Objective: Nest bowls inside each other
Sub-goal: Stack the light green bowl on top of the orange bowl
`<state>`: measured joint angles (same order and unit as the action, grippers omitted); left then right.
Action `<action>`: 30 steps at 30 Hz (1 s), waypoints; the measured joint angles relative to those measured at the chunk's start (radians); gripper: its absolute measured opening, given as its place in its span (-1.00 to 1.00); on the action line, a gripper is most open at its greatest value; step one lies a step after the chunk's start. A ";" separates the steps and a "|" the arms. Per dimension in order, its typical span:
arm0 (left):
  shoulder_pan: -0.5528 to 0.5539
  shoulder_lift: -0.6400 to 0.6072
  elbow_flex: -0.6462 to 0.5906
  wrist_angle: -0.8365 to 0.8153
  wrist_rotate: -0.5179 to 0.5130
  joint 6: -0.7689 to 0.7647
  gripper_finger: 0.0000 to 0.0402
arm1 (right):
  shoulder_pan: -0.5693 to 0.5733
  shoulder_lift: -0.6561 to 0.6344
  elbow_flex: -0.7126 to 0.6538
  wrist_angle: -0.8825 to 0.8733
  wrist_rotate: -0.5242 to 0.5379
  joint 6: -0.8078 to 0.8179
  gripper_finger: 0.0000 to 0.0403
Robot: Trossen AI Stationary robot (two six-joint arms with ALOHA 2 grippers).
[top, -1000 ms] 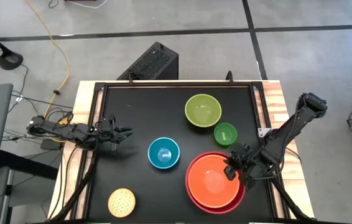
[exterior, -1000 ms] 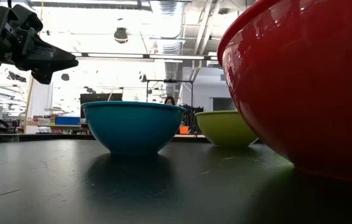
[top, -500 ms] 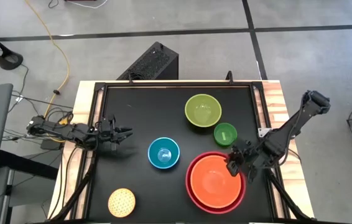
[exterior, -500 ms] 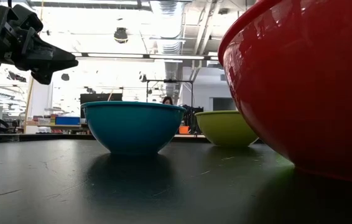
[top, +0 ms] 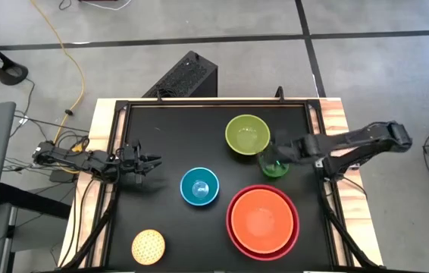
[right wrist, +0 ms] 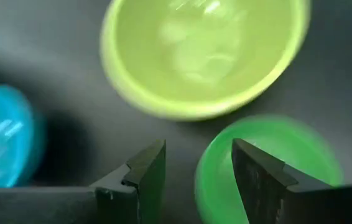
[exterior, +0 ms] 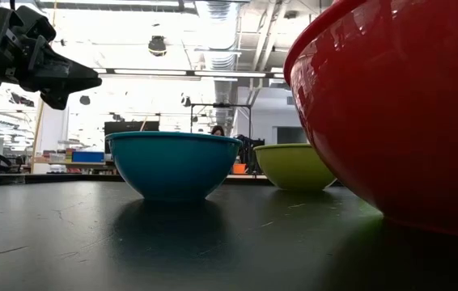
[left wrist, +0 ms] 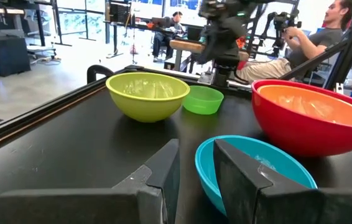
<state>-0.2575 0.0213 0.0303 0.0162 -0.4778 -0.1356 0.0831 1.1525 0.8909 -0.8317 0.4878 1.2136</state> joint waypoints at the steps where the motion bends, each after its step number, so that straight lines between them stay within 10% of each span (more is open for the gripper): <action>1: 0.000 0.000 0.000 0.000 0.000 0.000 -0.57 | -0.053 0.012 0.000 0.004 -0.012 -0.046 -0.02; 13: 0.000 0.000 0.000 0.000 0.000 0.015 -0.57 | -0.481 0.120 0.000 0.091 -0.226 -0.437 0.02; 30: 0.000 0.000 0.000 0.000 0.000 0.018 -0.57 | -0.605 0.331 0.000 0.184 -0.321 -0.569 -0.14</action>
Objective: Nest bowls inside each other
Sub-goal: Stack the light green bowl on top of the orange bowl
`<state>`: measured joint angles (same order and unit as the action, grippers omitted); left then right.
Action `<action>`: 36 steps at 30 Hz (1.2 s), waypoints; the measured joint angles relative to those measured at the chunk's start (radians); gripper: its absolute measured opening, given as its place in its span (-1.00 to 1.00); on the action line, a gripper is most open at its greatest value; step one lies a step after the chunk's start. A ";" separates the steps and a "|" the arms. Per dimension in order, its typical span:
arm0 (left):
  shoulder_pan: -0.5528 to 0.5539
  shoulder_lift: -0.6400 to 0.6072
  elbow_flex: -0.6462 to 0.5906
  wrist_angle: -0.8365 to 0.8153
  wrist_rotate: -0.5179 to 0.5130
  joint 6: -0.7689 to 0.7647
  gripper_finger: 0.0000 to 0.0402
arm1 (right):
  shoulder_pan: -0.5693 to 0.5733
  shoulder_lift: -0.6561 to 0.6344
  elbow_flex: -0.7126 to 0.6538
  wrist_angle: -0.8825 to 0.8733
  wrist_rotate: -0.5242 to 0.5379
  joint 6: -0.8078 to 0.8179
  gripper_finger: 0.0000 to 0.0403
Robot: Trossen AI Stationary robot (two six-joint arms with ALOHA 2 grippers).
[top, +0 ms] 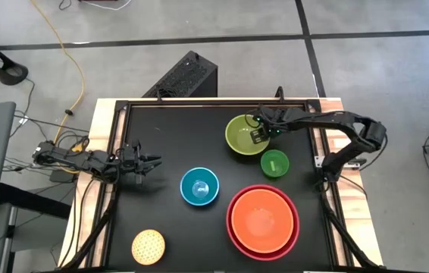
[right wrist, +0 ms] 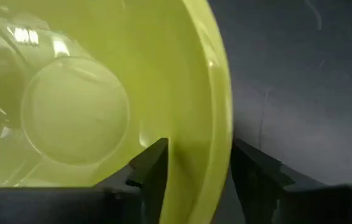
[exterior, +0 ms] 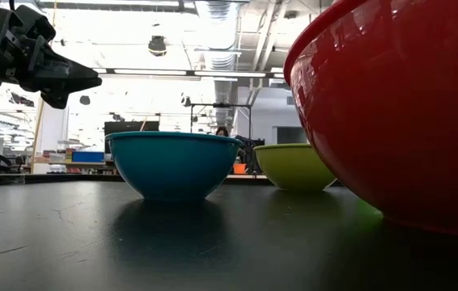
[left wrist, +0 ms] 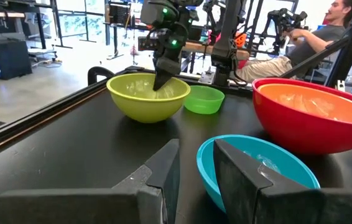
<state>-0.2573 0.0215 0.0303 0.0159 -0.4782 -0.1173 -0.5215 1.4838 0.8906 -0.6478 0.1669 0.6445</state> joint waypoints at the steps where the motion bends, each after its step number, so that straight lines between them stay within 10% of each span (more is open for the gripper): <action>1: 0.000 0.000 0.000 0.000 0.000 0.000 -0.57 | -0.002 0.003 0.000 -0.001 -0.002 -0.001 -0.21; 8: 0.000 0.000 0.000 0.000 0.000 0.000 -0.57 | -0.017 -0.033 0.006 0.032 -0.024 0.006 -0.89; 19: 0.000 0.000 0.000 0.000 0.001 -0.013 -0.57 | 0.004 -0.336 -0.001 0.050 -0.082 0.020 -0.93; 36: 0.000 0.000 0.000 0.000 0.000 -0.012 -0.57 | 0.858 -0.428 0.000 0.133 -0.086 0.385 -0.92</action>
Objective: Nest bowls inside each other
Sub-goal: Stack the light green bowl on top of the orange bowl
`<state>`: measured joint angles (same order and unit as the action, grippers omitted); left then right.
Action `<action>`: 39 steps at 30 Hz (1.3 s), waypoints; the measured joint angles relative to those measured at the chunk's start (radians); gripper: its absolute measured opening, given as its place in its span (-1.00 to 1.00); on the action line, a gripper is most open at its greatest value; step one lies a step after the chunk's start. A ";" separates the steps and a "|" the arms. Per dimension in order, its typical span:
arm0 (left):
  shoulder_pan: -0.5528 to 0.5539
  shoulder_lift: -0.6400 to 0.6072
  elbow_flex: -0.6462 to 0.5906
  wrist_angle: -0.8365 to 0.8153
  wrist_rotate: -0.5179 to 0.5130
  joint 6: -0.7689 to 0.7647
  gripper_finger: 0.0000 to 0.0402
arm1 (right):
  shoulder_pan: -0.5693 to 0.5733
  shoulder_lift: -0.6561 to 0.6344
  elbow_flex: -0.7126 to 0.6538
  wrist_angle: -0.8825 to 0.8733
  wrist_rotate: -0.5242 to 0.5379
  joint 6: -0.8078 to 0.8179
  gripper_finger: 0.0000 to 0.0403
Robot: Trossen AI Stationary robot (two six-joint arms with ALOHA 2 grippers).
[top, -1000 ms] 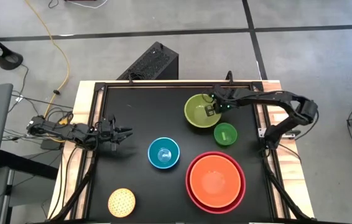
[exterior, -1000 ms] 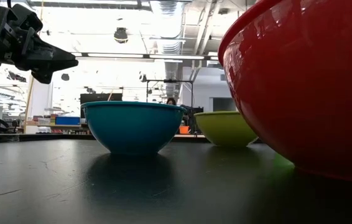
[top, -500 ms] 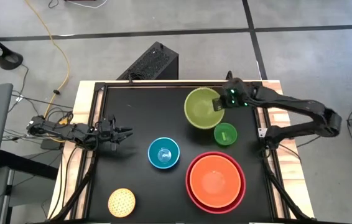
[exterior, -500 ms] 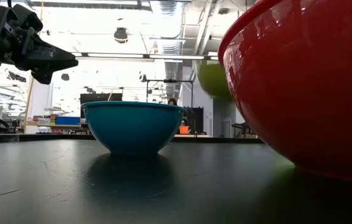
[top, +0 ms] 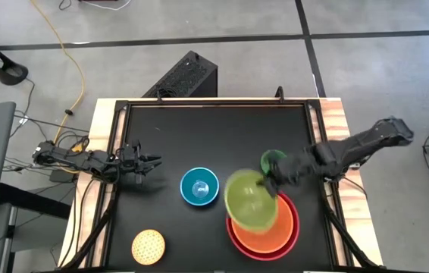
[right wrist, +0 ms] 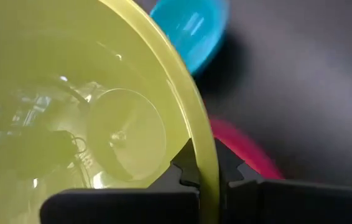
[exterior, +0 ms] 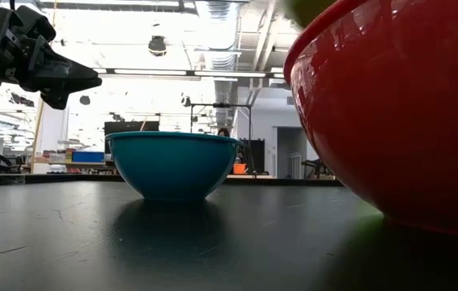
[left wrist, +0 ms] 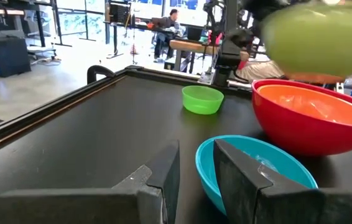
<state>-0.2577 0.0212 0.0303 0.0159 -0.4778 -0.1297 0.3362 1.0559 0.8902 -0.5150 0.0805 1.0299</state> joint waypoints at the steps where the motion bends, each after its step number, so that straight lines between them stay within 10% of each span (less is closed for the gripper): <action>1: 0.000 0.000 0.000 0.000 0.000 0.004 -0.57 | 0.053 0.015 0.000 0.003 -0.003 0.028 -0.92; 13: 0.000 0.000 0.000 0.000 0.000 0.013 -0.57 | 0.324 0.153 0.000 -0.070 0.164 0.483 -0.92; 39: 0.000 0.000 0.000 0.000 0.000 0.002 -0.57 | 0.330 0.202 0.000 -0.255 0.131 0.596 -0.84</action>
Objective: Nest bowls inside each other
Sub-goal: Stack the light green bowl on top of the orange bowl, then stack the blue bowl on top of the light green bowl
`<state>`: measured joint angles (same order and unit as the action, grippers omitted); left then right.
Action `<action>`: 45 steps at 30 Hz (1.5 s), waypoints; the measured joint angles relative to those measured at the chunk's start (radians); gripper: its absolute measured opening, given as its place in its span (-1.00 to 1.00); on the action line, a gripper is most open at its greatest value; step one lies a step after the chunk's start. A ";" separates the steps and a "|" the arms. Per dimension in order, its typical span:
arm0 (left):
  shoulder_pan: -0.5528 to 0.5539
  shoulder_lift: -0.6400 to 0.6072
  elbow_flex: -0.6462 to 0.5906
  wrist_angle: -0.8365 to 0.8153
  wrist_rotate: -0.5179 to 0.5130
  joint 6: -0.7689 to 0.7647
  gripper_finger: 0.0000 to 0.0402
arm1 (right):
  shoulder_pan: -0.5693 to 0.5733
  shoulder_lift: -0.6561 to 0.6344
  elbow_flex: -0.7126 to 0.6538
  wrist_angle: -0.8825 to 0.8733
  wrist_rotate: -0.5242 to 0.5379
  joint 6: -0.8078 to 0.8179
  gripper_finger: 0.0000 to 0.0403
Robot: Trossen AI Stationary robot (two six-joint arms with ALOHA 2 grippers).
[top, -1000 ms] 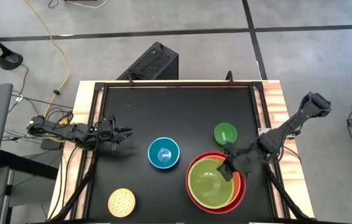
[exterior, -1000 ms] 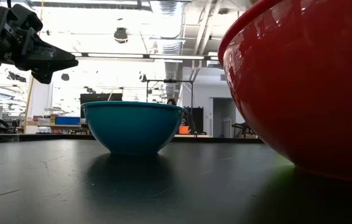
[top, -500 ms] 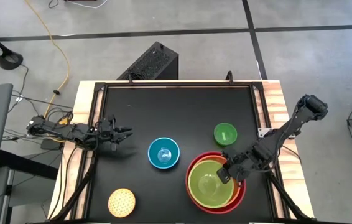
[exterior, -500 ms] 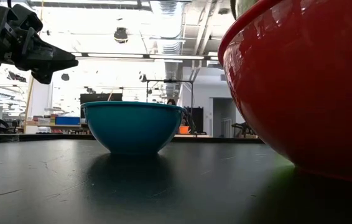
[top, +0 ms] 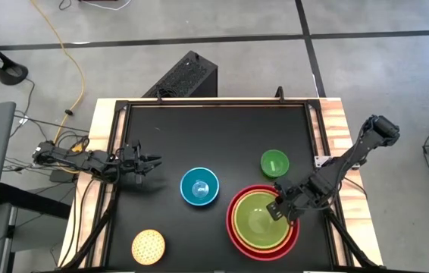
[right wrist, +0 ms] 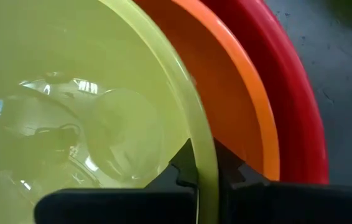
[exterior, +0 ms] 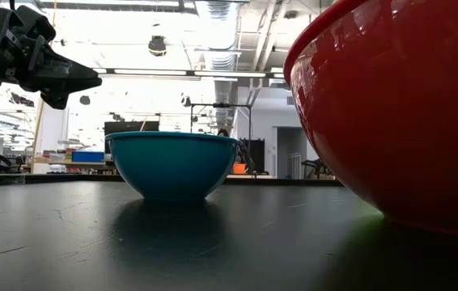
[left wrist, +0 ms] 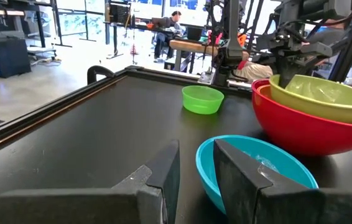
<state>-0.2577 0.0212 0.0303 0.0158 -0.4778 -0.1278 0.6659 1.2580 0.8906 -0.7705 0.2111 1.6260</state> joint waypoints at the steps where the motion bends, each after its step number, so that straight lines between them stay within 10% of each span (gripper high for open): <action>1: 0.000 0.000 0.000 0.000 0.000 0.000 -0.57 | 0.000 0.000 0.000 -0.001 0.000 0.000 -0.81; 26: 0.000 0.000 0.000 0.000 0.000 0.000 -0.57 | -0.051 -0.065 0.000 0.017 -0.140 0.000 0.14; 45: 0.000 0.000 0.000 0.000 0.000 0.010 -0.57 | -0.298 -0.249 0.001 0.093 -0.152 -0.266 0.10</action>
<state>-0.2575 0.0214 0.0303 0.0158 -0.4778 -0.1177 0.3677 1.0086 0.8912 -0.6777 0.0589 1.3599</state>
